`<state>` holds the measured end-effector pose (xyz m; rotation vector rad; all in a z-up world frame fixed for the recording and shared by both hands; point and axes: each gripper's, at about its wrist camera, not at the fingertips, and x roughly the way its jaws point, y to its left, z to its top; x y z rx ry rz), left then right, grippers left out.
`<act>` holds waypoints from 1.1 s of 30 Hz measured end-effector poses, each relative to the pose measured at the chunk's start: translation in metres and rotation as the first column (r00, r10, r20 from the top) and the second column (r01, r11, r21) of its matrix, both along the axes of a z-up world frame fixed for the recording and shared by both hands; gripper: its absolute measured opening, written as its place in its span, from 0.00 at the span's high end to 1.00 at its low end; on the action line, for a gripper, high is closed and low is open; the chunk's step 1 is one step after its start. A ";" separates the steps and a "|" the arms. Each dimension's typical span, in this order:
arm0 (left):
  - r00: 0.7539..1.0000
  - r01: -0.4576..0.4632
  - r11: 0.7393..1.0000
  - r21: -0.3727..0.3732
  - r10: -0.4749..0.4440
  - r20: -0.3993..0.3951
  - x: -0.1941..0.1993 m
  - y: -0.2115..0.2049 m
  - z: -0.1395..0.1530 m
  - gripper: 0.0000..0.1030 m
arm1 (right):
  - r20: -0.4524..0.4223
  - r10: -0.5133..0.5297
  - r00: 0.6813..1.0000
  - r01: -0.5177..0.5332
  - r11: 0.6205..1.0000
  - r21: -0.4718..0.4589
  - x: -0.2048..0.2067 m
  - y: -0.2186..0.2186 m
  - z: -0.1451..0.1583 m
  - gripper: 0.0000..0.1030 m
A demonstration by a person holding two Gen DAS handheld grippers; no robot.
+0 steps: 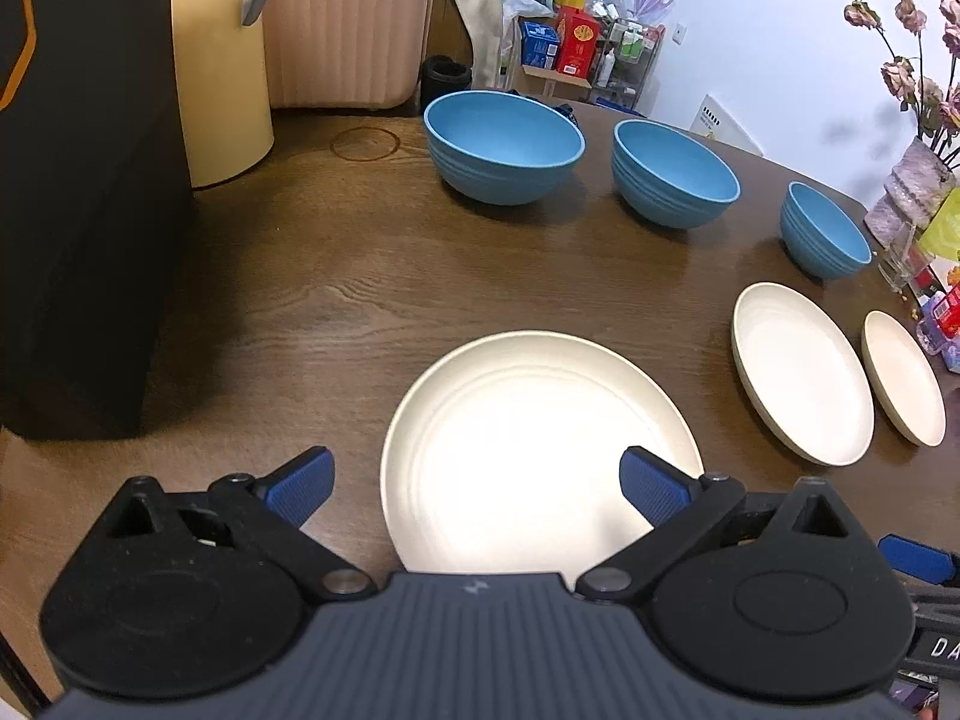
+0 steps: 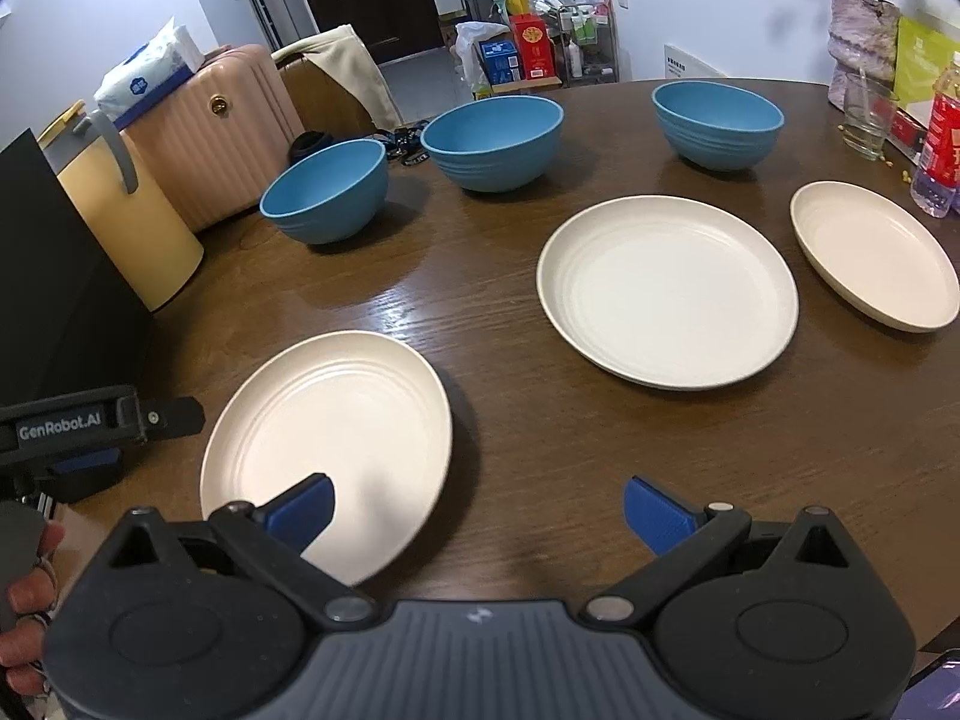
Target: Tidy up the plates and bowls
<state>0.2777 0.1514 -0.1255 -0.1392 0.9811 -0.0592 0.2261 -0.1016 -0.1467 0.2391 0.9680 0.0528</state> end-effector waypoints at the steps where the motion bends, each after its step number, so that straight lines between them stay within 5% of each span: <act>1: 1.000 -0.002 1.000 0.000 0.002 -0.002 -0.003 -0.002 0.000 0.00 | 0.002 -0.001 1.000 0.001 1.000 -0.001 -0.003 -0.003 0.000 0.00; 33: 0.993 -0.114 0.993 0.021 0.114 0.036 -0.065 -0.095 0.005 0.00 | 0.032 0.060 0.998 -0.059 0.998 -0.013 -0.033 -0.115 0.001 0.00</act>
